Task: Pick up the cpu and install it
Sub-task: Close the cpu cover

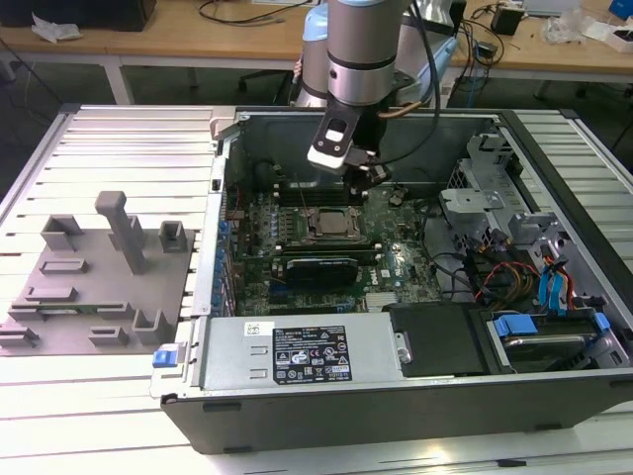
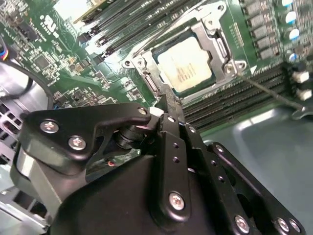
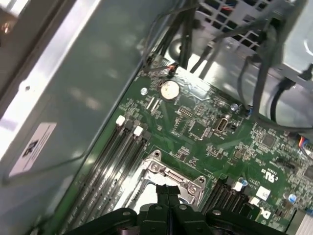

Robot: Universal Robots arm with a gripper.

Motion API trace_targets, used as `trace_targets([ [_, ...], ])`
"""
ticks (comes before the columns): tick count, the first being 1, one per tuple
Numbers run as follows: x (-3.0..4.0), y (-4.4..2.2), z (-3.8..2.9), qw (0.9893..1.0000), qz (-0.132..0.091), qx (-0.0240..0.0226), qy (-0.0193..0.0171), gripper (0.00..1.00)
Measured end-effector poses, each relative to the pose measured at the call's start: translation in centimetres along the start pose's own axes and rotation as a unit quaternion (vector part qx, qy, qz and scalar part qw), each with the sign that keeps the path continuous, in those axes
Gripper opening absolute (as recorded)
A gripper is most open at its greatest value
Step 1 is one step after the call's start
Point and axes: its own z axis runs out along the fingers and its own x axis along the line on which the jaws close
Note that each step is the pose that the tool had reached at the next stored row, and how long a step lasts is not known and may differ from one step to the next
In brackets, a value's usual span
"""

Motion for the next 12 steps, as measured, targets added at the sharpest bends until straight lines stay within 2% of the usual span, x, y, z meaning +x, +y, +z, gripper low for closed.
trace_targets([
  [3, 0.00, -0.01, 0.05, 0.9995, -0.030, 0.0062, -0.0026, 0.11],
  [6, 0.00, -0.01, 0.11, 0.9982, -0.059, 0.0120, -0.0051, 0.11],
  [10, 0.01, -0.02, 0.25, 0.9949, -0.099, 0.0138, -0.0043, 0.11],
  [12, 0.01, -0.02, 0.35, 0.9925, -0.121, 0.0141, -0.0032, 0.11],
])
